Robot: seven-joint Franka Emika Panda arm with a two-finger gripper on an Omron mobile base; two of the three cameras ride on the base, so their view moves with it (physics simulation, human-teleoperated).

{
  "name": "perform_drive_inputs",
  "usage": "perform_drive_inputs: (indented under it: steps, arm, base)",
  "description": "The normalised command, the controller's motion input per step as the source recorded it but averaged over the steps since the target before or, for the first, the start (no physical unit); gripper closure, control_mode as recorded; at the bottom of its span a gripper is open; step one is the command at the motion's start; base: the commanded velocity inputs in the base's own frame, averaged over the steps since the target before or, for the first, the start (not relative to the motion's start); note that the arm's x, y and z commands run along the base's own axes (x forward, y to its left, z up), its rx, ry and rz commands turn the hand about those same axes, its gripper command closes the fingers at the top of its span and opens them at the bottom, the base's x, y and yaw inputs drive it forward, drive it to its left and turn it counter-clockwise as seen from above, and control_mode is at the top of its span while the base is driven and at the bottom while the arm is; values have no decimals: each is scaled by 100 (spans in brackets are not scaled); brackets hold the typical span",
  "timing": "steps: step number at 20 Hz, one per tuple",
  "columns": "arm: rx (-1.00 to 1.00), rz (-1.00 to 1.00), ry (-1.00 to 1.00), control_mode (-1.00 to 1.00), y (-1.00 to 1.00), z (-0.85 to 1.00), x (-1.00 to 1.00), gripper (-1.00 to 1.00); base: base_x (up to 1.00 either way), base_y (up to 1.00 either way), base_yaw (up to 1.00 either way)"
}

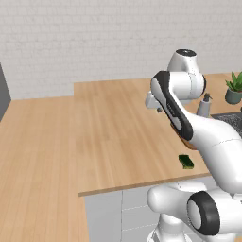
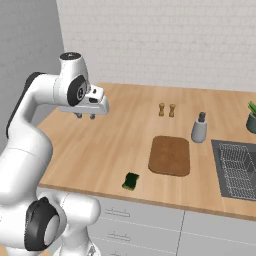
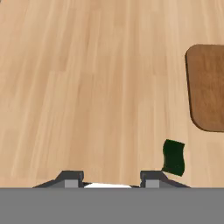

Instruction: Pick up the sponge from the counter and clean the cutting board by briefly scrubbing or pressing down on the cutting board. Once finished, release the sponge.

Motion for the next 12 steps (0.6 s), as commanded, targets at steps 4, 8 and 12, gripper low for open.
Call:
perform_drive_inputs:
  steps: [4, 8, 12]
  arm:
    - [0, 0, -2, -100, 0, -2, -19, -100]
    - [0, 0, 11, -100, -7, -33, -43, -100]
    - [0, -3, 4, -100, -37, -38, -61, -100]
  base:
    - [0, 0, 0]
    - [0, 0, 0]
    - [0, 0, 0]
